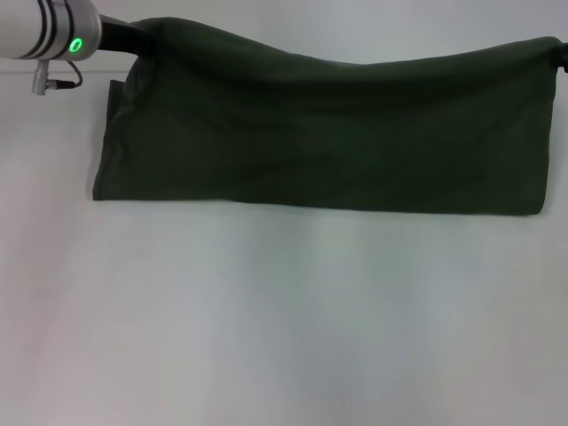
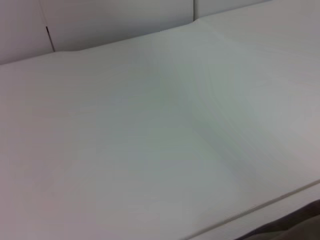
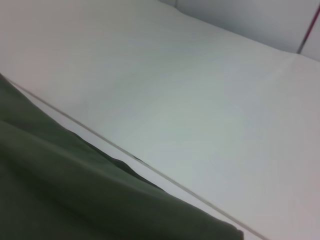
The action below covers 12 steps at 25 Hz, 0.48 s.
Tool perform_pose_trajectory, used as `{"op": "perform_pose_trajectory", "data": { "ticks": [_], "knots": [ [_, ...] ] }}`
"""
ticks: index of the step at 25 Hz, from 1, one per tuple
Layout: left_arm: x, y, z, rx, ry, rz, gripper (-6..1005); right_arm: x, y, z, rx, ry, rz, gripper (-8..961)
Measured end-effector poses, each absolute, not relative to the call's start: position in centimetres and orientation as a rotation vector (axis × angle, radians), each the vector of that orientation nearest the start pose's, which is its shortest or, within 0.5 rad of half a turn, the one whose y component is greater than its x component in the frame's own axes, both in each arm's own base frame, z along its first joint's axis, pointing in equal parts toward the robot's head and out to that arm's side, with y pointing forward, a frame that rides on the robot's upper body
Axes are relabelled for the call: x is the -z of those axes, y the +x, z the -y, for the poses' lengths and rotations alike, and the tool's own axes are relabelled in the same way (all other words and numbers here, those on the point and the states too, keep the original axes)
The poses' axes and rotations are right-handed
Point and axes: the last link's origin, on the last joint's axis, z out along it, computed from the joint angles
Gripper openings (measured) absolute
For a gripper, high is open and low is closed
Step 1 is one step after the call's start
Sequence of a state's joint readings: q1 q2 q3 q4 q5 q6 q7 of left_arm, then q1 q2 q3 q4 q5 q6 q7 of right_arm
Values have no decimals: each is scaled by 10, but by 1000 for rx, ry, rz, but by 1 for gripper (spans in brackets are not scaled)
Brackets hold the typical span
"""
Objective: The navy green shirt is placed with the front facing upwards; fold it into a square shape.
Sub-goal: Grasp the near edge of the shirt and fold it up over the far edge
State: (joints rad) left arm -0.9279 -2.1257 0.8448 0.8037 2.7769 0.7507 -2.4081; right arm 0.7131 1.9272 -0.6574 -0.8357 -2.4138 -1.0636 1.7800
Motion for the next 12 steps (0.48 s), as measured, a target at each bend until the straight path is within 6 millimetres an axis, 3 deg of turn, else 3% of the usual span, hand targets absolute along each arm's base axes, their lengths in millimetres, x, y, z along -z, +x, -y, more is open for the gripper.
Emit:
{"op": "perform_pose_trajectory", "data": {
  "ticks": [8, 12],
  "knots": [
    [-11, -187, -493, 11, -2061, 785, 163, -113, 284, -454, 3, -2195, -631, 99],
    [-16, -193, -496, 16, -2033, 807, 185, -107, 285, -460, 41, -2182, -596, 102]
  ]
}}
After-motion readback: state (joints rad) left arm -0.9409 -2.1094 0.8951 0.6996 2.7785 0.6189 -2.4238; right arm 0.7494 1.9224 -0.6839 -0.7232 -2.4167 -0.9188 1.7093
